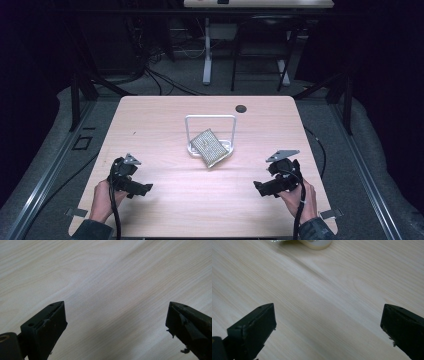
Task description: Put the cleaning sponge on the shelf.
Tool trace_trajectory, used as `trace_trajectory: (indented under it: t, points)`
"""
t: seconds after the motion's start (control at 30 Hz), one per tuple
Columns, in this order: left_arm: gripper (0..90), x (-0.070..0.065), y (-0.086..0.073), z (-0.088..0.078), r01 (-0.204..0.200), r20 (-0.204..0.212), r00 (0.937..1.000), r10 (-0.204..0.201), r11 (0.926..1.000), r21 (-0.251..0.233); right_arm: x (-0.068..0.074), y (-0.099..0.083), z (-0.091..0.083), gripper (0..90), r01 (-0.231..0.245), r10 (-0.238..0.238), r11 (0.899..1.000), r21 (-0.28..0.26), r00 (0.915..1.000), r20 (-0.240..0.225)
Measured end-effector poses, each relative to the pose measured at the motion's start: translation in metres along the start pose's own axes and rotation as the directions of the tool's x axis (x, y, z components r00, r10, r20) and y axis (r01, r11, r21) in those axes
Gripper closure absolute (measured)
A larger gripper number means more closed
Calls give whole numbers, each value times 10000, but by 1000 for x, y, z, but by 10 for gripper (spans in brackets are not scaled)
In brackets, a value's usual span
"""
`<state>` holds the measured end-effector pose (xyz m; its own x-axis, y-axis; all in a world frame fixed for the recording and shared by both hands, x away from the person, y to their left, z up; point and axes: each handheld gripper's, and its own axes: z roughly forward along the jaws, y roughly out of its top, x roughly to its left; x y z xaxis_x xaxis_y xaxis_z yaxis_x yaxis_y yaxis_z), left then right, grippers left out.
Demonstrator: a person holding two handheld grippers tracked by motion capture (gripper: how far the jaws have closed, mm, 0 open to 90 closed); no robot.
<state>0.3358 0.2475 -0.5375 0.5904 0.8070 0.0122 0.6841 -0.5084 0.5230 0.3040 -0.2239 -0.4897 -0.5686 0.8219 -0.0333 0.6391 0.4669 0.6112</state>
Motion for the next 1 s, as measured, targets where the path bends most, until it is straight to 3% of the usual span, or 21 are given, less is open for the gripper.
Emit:
trace_trajectory:
  t: [0.37, 0.53, 0.8, 1.0]
  points:
    - [31, 0, 1, 1, -38, 66, 10000, 38, 10000, 63, -22, -36, -6, 0, -756, 745, 9967, 310, 9966, 358]
    - [31, -1, 1, 2, -139, 68, 9999, 138, 9998, 126, -36, -53, 2, 0, -1054, 1021, 9920, 692, 9935, 496]
    - [31, 0, 2, 3, -155, 144, 9998, 153, 9998, 148, -54, -64, 9, 0, -1340, 1242, 9854, 1045, 9876, 956]
    - [31, 0, 4, 5, -172, 169, 9997, 169, 9997, 171, -64, -68, 14, 0, -1610, 1508, 9771, 1391, 9852, 814]
